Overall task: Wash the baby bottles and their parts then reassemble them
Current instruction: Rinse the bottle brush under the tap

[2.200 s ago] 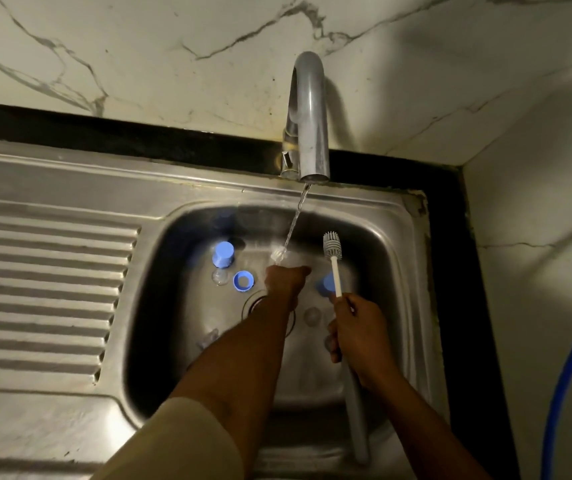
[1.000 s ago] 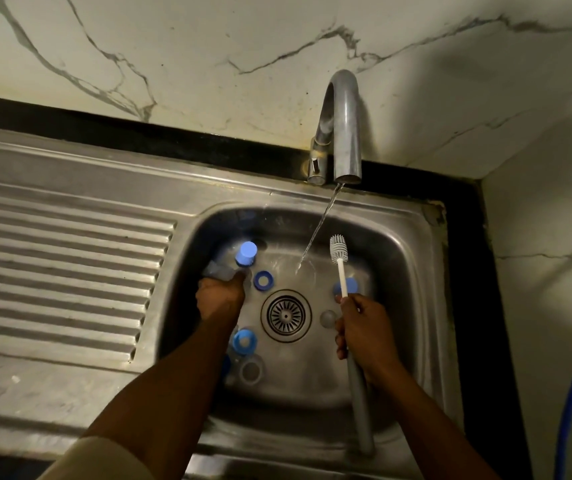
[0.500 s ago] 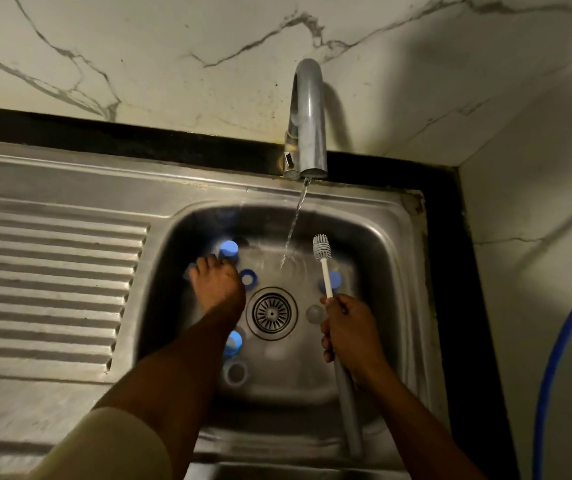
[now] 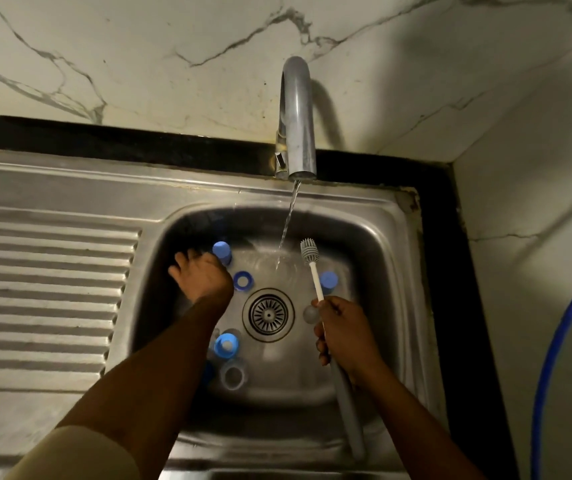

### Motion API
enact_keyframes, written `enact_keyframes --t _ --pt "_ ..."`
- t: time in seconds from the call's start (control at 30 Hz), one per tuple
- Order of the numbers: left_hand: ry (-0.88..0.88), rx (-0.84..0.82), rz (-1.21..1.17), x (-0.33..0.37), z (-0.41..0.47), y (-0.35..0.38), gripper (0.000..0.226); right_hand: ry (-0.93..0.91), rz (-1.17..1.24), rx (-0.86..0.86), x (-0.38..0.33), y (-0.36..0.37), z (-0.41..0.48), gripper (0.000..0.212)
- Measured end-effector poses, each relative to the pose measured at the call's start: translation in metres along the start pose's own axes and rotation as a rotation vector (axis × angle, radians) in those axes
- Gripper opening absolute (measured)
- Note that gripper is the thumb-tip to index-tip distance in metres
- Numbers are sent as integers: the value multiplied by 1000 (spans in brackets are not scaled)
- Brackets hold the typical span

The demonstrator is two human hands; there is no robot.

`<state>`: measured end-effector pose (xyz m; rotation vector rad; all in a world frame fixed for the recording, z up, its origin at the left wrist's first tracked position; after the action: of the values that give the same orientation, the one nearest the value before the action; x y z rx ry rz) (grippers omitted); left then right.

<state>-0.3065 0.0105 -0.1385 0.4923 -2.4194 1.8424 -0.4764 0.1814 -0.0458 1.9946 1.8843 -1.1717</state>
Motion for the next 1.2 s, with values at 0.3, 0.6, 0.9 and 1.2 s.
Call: enact_keyframes --t 0.3,0.6,0.9,1.2 --pt "-123 -402 -1434 18 -28 -38 19 6 83 -166 -3 -9 -33 20" --pt "-177 -1037 -1732 75 -44 -55 24 -94 190 -320 -24 -30 -67 27" --pt "-309 -1159 -2305 88 -47 -68 30 94 983 -895 -43 -27 -62 78" --pt "-116 -862 -1548 99 -37 -74 15 -420 -742 172 -34 -33 -35 23"
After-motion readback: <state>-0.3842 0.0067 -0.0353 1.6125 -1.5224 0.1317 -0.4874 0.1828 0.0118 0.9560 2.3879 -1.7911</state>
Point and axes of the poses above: each hand's wrist, its own z-axis towards the middle knuckle, its own y-axis out of the palm, x = y × z, the point moved 3 cm from there along z, towards the middle knuckle, and after that the axes turned 15 degrees about -z, right-handed, at the moved point
